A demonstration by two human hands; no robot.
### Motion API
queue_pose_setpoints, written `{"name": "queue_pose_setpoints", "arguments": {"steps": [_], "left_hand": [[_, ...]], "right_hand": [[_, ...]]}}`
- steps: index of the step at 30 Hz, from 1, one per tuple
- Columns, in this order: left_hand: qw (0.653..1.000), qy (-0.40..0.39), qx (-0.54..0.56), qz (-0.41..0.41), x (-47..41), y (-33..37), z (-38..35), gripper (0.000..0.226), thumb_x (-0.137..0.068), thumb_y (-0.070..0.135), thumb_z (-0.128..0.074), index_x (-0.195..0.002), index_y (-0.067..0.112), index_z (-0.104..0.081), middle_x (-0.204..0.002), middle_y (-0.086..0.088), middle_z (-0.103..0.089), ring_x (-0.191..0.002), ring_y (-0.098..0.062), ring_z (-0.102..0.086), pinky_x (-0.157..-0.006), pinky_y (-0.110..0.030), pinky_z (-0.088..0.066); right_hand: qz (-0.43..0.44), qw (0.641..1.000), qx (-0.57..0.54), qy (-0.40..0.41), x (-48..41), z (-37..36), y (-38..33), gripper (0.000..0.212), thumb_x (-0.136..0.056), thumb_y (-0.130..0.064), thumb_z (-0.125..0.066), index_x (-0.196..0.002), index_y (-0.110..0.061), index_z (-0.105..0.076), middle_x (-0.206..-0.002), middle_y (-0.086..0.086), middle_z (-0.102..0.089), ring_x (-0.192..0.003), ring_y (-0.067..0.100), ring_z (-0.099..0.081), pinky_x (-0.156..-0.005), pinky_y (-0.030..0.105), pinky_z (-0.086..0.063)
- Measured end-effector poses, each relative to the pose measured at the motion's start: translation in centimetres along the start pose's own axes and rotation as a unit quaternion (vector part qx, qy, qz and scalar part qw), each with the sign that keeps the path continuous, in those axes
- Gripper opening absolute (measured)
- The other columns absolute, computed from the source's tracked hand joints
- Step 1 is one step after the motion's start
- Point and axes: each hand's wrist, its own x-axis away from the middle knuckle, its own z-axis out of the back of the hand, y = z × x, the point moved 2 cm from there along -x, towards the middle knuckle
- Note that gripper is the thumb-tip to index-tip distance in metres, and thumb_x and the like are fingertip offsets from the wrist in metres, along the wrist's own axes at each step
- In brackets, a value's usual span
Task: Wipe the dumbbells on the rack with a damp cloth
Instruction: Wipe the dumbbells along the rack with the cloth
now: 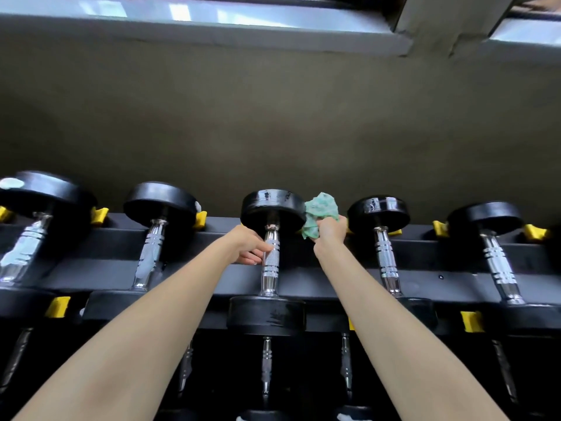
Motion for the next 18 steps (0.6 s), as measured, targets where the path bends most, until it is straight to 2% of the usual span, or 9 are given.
{"name": "queue_pose_setpoints", "arguments": {"steps": [3,7,11,15,18], "left_hand": [[1.0,0.016,0.019,0.004,-0.1,0.0,-0.2,0.019,-0.085,0.018,-0.068,-0.099,0.008,-0.059,-0.075,-0.006,-0.061,-0.065,-0.011,-0.058,-0.069,-0.02,-0.051],[0.996,0.037,0.076,0.006,0.0,-0.1,-0.8,0.025,-0.085,0.006,-0.067,-0.107,-0.003,-0.061,-0.067,-0.008,-0.056,-0.055,-0.01,-0.054,-0.068,-0.02,-0.051],[0.994,0.032,0.105,-0.007,0.6,-0.8,-0.8,0.023,-0.082,0.001,-0.068,-0.103,0.002,-0.06,-0.079,-0.01,-0.063,-0.068,-0.013,-0.062,-0.06,-0.015,-0.055],[0.987,0.007,0.16,-0.007,2.0,-1.5,-0.5,0.021,-0.086,-0.007,-0.058,-0.106,-0.003,-0.06,-0.087,-0.012,-0.064,-0.075,-0.017,-0.063,-0.061,-0.015,-0.055],[0.982,0.031,0.187,-0.004,3.8,-1.6,-0.2,0.013,-0.091,-0.008,-0.047,-0.089,0.001,-0.056,-0.083,-0.015,-0.061,-0.067,-0.018,-0.057,-0.05,-0.016,-0.052]], "right_hand": [[-0.004,1.0,-0.015,-0.015,0.5,0.2,-0.1,0.04,-0.084,0.01,-0.035,-0.117,-0.007,-0.05,-0.116,0.016,-0.058,-0.088,0.025,-0.06,-0.065,0.035,-0.051],[0.006,0.998,-0.035,-0.05,2.0,-0.1,-0.4,0.034,-0.084,0.012,-0.038,-0.108,-0.01,-0.048,-0.11,0.011,-0.059,-0.092,0.023,-0.059,-0.08,0.038,-0.053],[0.043,0.991,-0.044,-0.122,5.2,-1.1,-1.6,0.035,-0.084,0.014,-0.037,-0.104,-0.015,-0.043,-0.094,0.001,-0.054,-0.091,0.019,-0.055,-0.082,0.036,-0.049],[-0.036,0.962,-0.041,-0.268,8.2,-2.5,-2.1,0.041,-0.086,0.019,-0.032,-0.118,-0.003,-0.045,-0.095,0.01,-0.058,-0.081,0.022,-0.059,-0.07,0.037,-0.052],[-0.08,0.945,-0.048,-0.315,10.3,-2.0,-2.3,0.033,-0.091,0.013,-0.035,-0.118,0.002,-0.051,-0.098,0.013,-0.061,-0.081,0.024,-0.061,-0.066,0.035,-0.055]]}}
